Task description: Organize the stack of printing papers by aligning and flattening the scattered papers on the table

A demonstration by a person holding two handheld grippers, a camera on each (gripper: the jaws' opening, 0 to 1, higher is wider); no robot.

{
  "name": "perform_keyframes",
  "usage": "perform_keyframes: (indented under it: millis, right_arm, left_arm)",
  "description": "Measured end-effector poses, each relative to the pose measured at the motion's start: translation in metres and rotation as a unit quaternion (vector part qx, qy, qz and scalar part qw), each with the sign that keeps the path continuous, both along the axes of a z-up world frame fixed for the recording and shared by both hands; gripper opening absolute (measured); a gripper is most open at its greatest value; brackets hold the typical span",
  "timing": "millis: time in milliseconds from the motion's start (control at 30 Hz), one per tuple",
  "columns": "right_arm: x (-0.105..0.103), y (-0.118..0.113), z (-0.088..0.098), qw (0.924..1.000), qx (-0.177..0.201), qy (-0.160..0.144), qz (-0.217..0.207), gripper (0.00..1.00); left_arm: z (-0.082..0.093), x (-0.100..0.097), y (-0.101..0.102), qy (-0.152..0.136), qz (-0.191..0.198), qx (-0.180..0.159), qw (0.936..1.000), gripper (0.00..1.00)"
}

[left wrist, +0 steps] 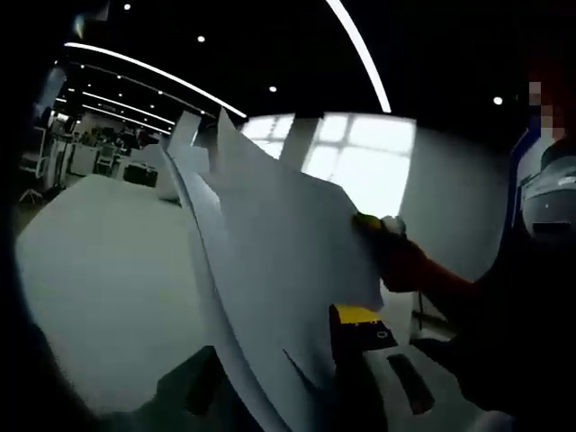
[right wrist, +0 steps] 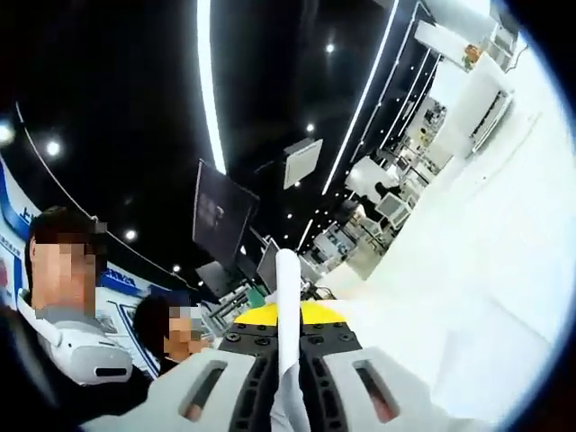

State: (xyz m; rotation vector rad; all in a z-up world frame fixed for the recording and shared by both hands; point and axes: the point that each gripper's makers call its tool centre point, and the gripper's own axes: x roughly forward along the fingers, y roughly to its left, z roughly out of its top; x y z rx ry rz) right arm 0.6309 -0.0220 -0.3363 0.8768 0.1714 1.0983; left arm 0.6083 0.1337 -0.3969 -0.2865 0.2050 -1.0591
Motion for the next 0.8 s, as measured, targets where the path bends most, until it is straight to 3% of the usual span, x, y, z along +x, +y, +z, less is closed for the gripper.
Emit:
perform_keyframes:
  millis: [367, 800]
  right_arm:
    - [-0.001, 0.009, -0.016, 0.9989, 0.030, 0.037, -0.004, 0.01]
    - [0.001, 0.014, -0.033, 0.9921, 0.079, 0.095, -0.021, 0.00]
  left_arm:
    - [0.000, 0.003, -0.001, -0.001, 0.007, -0.004, 1.0000, 0.23]
    - [0.003, 0.007, 0.004, 0.000, 0.022, -0.021, 0.9995, 0.23]
